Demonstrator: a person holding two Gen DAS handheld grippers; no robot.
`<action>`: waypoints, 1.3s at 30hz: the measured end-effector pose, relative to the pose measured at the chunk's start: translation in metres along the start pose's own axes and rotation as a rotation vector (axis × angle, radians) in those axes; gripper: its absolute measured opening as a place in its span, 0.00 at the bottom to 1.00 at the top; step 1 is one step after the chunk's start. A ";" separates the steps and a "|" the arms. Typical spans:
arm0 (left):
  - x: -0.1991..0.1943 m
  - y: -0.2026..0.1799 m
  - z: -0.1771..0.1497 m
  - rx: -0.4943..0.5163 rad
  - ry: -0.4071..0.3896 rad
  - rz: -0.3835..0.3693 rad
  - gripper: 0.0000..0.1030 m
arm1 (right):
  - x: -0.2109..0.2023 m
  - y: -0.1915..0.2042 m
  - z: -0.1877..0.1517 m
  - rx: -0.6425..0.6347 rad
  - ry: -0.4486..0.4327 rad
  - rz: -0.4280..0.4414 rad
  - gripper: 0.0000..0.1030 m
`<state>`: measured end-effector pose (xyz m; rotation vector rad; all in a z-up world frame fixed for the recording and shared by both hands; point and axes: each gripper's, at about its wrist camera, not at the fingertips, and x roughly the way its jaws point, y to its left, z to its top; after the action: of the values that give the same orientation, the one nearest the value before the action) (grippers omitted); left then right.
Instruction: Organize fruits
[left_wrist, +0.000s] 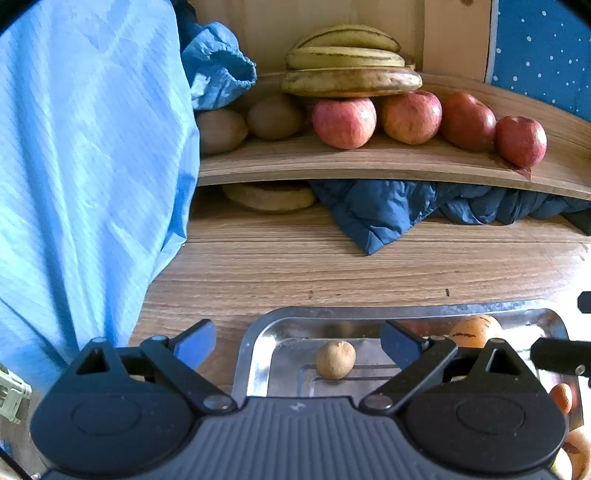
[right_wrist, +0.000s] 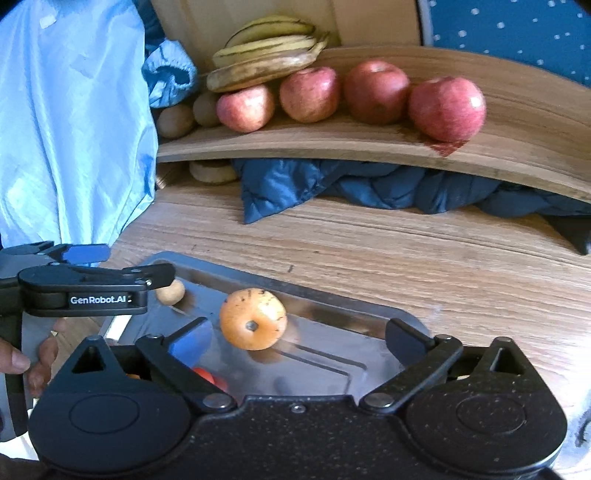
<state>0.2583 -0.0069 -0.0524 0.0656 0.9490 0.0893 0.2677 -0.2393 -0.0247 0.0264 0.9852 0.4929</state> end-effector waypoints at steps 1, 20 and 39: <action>-0.001 -0.001 0.000 -0.002 0.000 0.006 0.96 | -0.003 -0.001 0.000 0.000 -0.010 -0.006 0.99; -0.040 -0.030 -0.016 -0.018 -0.009 0.043 0.98 | -0.062 -0.025 -0.027 0.009 -0.108 -0.092 0.99; -0.078 -0.042 -0.036 -0.031 -0.040 0.028 0.99 | -0.111 -0.030 -0.067 0.047 -0.185 -0.100 0.99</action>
<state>0.1858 -0.0558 -0.0143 0.0519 0.9067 0.1285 0.1755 -0.3248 0.0187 0.0630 0.8126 0.3681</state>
